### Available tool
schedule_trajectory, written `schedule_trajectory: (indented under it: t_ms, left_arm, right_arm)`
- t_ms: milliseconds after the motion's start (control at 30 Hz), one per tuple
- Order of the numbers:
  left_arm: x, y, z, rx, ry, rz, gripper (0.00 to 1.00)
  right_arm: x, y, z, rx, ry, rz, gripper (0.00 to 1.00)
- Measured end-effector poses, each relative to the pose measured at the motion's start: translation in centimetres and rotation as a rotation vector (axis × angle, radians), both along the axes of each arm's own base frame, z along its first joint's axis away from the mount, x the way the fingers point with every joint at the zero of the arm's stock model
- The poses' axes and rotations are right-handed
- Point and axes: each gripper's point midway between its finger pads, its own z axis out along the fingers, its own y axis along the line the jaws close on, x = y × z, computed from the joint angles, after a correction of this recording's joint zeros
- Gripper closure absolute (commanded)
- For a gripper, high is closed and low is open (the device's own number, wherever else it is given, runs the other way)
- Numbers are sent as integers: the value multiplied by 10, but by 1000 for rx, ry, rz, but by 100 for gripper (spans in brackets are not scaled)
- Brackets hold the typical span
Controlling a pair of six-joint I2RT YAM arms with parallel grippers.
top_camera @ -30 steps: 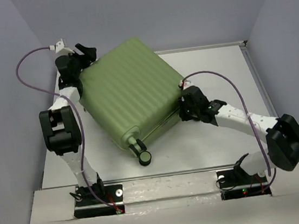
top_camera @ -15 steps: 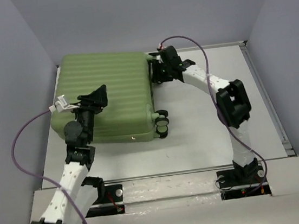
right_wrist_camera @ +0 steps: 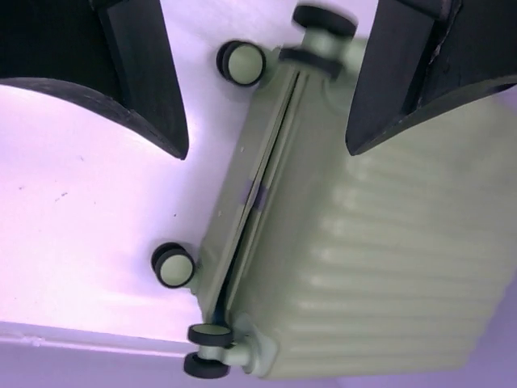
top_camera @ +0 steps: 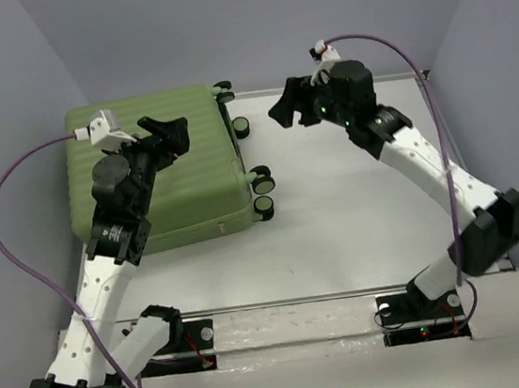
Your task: Pack the luggage
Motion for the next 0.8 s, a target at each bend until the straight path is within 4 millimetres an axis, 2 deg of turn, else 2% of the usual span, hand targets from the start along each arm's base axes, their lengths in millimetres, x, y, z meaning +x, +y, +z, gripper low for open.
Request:
schedule_trajectory:
  t_ms: [67,133,167,200,233,267,300,400,467,633,800]
  left_arm:
    - [13,-3,21,36,-12,-4,1]
    - [20,-7,25,68,-8,-14,1]
    - [19,-7,21,80,3,-18,1]
    - [18,-7,15,97,24,-21,1]
    - [17,-7,10,111,39,-26,1]
    - [17,-7,8,119,45,-28,1]
    - [16,-7,4,133,59,-34,1]
    - [14,-8,-6,159,87,-49,1]
    - [11,-8,-13,174,102,-56,1]
    - [-6,-3,-32,204,135,-66,1]
    - [-19,1,-40,222,142,-71,1]
  right_arm:
    - [-39,-14,21,24,-76,20,8]
    - [-77,-11,20,34,-99,88,2]
    - [-100,-4,11,35,-98,156,0]
    - [-110,2,4,40,-92,200,0]
    - [-125,11,-12,41,-65,267,0]
    - [-131,15,-23,43,-48,301,0]
    - [-138,19,-47,35,0,338,0]
    - [-148,20,-95,23,117,365,0]
    - [-150,20,-110,27,156,369,0]
    - [-142,34,-115,67,144,406,0]
    - [-147,46,-109,124,136,480,0]
